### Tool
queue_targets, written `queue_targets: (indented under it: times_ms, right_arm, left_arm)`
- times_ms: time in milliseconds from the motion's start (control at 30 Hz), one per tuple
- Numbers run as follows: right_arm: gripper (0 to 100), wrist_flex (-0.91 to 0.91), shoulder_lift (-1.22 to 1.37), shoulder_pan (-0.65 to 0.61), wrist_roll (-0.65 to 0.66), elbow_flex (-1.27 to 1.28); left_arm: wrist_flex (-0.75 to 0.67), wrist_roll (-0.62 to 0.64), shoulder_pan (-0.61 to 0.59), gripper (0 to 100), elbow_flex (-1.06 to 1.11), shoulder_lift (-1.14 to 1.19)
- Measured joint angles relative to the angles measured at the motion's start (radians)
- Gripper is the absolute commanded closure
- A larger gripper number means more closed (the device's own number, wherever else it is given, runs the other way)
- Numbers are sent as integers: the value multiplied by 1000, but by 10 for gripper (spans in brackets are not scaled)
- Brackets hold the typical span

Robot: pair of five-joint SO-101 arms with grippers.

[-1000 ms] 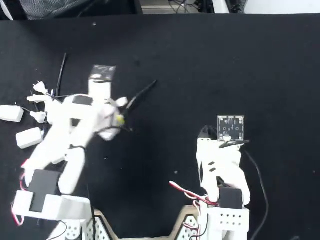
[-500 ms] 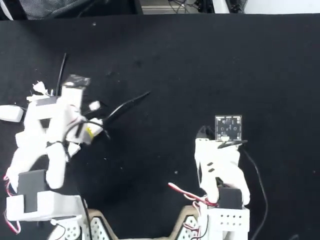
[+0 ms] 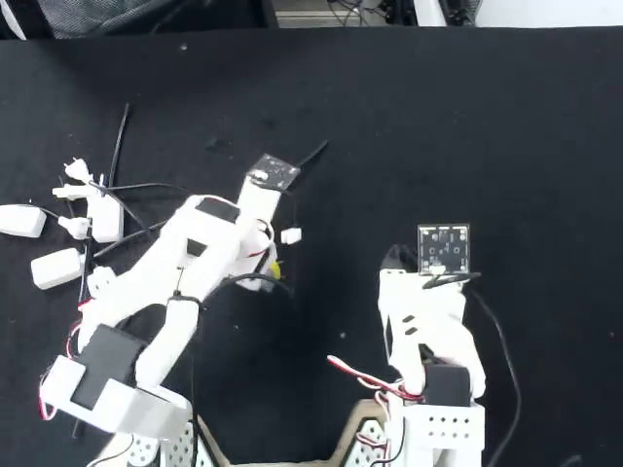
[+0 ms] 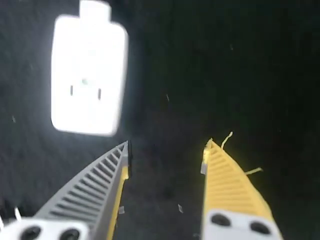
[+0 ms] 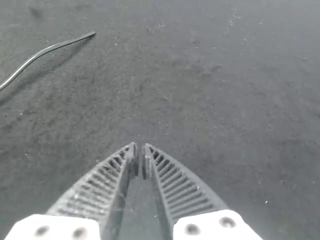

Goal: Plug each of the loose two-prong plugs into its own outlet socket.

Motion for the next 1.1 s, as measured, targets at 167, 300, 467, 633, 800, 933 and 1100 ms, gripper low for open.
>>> queue_targets:
  times_ms: [167, 300, 467, 633, 800, 933, 1100]
  right_arm:
    - [984, 0, 0, 0, 0, 0]
    - [984, 0, 0, 0, 0, 0]
    - [984, 0, 0, 0, 0, 0]
    - [984, 0, 0, 0, 0, 0]
    - [984, 0, 0, 0, 0, 0]
    - [984, 0, 0, 0, 0, 0]
    - [984, 0, 0, 0, 0, 0]
  left_arm:
    - [252, -38, -69, 766, -71, -89]
    - [388, -215, -232, 766, -63, -124]
    - [295, -442, -448, 766, 104, -132]
    - [3, -477, -634, 766, 250, -138]
    - [-281, -477, -783, 766, 281, -149]
    - [-517, -479, -878, 766, 279, -147]
    - [-694, -434, -930, 766, 279, -147]
